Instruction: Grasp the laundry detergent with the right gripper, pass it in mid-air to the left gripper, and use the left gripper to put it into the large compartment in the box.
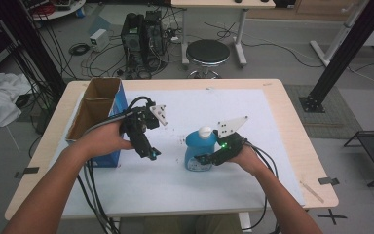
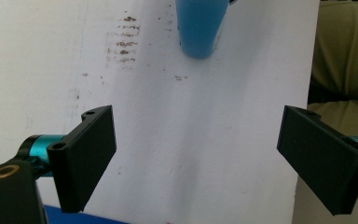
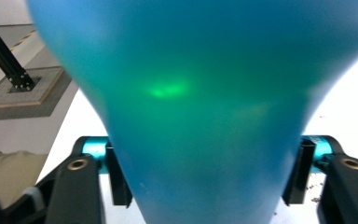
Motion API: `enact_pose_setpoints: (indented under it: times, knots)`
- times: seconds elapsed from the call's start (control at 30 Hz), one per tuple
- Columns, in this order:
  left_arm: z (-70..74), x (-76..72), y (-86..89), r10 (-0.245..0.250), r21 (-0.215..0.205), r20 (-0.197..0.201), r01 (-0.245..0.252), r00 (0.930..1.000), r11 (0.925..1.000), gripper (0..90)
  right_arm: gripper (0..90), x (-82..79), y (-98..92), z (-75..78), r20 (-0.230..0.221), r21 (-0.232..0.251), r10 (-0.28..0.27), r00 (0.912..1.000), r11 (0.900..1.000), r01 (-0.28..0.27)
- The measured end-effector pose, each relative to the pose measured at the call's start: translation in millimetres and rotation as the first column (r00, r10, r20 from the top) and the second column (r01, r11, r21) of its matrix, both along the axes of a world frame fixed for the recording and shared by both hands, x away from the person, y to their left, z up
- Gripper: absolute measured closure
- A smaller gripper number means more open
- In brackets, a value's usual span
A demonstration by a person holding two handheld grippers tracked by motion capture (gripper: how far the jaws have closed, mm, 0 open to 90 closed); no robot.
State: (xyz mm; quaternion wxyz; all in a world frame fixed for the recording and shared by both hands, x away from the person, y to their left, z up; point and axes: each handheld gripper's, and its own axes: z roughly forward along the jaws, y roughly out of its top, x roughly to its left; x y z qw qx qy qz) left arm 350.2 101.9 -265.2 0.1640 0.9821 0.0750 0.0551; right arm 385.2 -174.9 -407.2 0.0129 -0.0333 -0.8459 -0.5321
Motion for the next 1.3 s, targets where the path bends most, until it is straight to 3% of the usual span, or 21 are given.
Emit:
enact_pose_setpoints:
  times: [0.03,0.13,0.17,0.23,0.4,0.43,0.47,0.5,0.57,0.6,0.63,0.67,1.07,1.3]
  knots:
    - [0.1,0.0,0.2,0.0,0.003,0.0,0.0,1.0,1.0,11.7,37.3,-1.6,1.3,-1.0,-0.016,0.011,-0.006,0.9999,1.0,0.006]
    - [-1.7,-1.3,0.1,0.02,-0.022,-0.008,-0.02,0.9998,0.9995,11.7,41.3,-1.2,2.2,-1.4,0.008,0.015,0.014,0.9999,1.0,-0.014]
    - [-0.4,0.2,0.7,-0.001,0.002,-0.002,0.001,1.0,1.0,11.7,41.6,-1.6,2.9,-1.9,0.012,0.027,0.009,0.9999,1.0,-0.01]
    - [-0.2,0.6,0.5,-0.001,0.006,-0.001,0.001,1.0,1.0,11.7,42.4,-3.7,1.2,-0.7,-0.002,0.005,0.004,1.0,1.0,-0.004]
    - [0.0,0.7,-1.0,0.011,-0.017,-0.002,-0.011,0.9999,0.9998,11.7,43.8,-5.3,2.7,0.1,0.025,0.007,-0.003,0.9997,1.0,0.002]
    - [2.9,2.2,-1.1,-0.009,0.012,0.003,0.009,1.0,0.9999,11.7,44.1,-7.0,2.5,0.8,0.013,0.003,-0.012,0.9998,1.0,0.012]
    - [2.5,1.6,-1.8,0.001,-0.005,-0.001,-0.001,1.0,1.0,11.7,44.2,-5.4,3.5,1.3,0.043,0.006,-0.005,0.9991,1.0,0.005]
    - [2.7,0.9,-2.7,0.009,-0.019,0.001,-0.009,1.0,0.9998,11.7,44.2,-7.7,2.8,2.2,0.021,-0.006,-0.015,0.9997,1.0,0.015]
    - [5.0,1.6,-3.6,-0.004,-0.008,-0.002,0.004,1.0,1.0,11.7,44.3,-8.1,2.8,5.9,0.044,-0.016,-0.012,0.999,1.0,0.013]
    - [4.9,0.5,-4.7,0.011,-0.022,-0.003,-0.011,0.9999,0.9997,11.7,44.3,-10.3,2.5,8.1,0.03,-0.021,-0.019,0.9994,1.0,0.019]
    - [7.1,1.5,-5.1,-0.005,-0.004,0.002,0.005,1.0,1.0,11.7,44.4,-11.5,1.9,10.9,0.022,-0.029,-0.016,0.9996,0.999,0.017]
    - [8.6,1.5,-5.9,-0.008,0.0,0.004,0.008,1.0,1.0,11.7,44.4,-11.2,1.6,14.1,0.04,-0.031,-0.013,0.9991,0.999,0.014]
    - [28.1,-1.8,-26.7,-0.044,0.01,0.004,0.044,0.999,0.999,11.7,44.3,-24.7,-8.1,50.3,0.052,-0.094,-0.037,0.998,0.995,0.042]
    - [41.5,-6.1,-42.5,-0.079,-0.01,0.002,0.079,0.9969,0.9968,11.7,44.4,-31.3,-6.5,61.9,0.05,-0.129,-0.022,0.9985,0.991,0.029]
